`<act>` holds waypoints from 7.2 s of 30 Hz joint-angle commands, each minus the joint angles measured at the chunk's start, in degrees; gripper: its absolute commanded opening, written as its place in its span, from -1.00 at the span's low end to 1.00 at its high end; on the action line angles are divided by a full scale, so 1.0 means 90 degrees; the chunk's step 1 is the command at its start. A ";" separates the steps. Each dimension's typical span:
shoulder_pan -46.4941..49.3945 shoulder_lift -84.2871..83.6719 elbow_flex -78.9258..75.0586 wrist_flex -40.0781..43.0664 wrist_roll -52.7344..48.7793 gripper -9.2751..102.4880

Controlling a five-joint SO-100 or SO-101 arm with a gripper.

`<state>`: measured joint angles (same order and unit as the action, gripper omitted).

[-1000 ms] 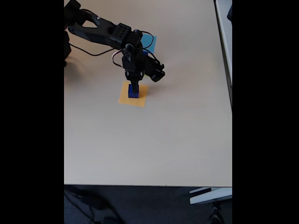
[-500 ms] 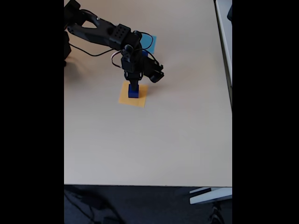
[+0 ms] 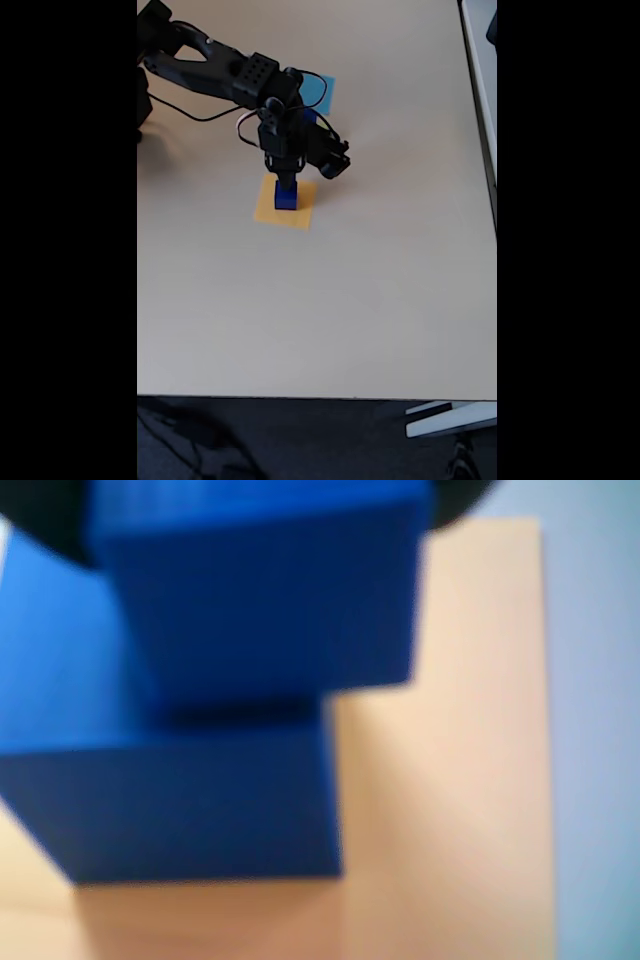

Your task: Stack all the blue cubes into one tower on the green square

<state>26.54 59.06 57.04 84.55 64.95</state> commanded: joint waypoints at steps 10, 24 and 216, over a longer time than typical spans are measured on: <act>-0.0566 0.1436 -0.0967 0.0967 0.0850 -0.80; -0.2773 0.1621 -0.0723 0.0381 0.3262 -0.82; -0.2568 0.0547 -0.0586 0.0449 0.2598 -0.41</act>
<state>3.16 58.18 52.12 88.33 88.77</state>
